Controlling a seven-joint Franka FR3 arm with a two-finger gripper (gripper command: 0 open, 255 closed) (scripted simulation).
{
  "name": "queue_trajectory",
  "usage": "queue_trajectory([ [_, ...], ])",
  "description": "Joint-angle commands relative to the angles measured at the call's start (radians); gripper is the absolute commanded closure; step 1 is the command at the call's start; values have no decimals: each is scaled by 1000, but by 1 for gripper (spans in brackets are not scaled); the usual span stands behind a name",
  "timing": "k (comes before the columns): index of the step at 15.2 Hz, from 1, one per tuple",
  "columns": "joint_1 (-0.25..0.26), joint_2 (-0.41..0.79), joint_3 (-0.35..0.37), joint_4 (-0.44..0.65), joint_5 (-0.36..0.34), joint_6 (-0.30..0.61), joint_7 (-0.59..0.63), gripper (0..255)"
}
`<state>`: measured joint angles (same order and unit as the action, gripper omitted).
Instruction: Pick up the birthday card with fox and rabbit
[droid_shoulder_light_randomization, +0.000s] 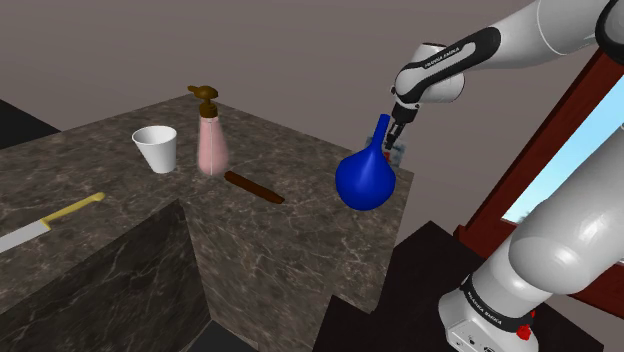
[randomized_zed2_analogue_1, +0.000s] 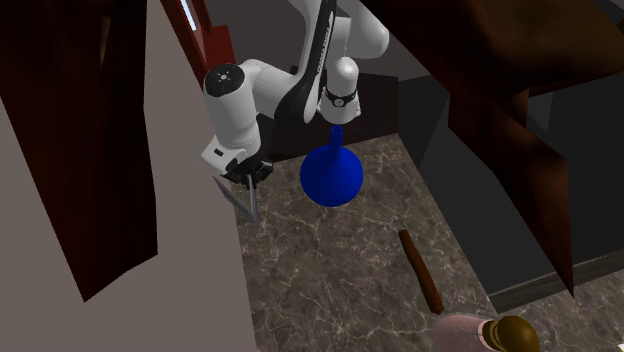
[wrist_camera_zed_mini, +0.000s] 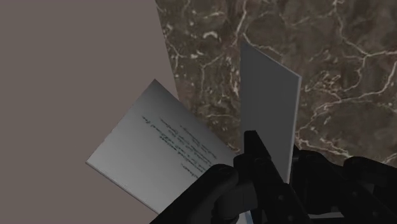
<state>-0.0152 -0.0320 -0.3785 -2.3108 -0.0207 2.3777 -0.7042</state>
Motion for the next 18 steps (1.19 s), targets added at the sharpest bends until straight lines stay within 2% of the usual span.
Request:
queue_trajectory([
  [1,-1,1,-1,1,-1,1,-1,255],
  [3,-1,2,-1,2,0,1,-1,255],
  [18,-2,-101,11,109,-43,-204,30,255],
])
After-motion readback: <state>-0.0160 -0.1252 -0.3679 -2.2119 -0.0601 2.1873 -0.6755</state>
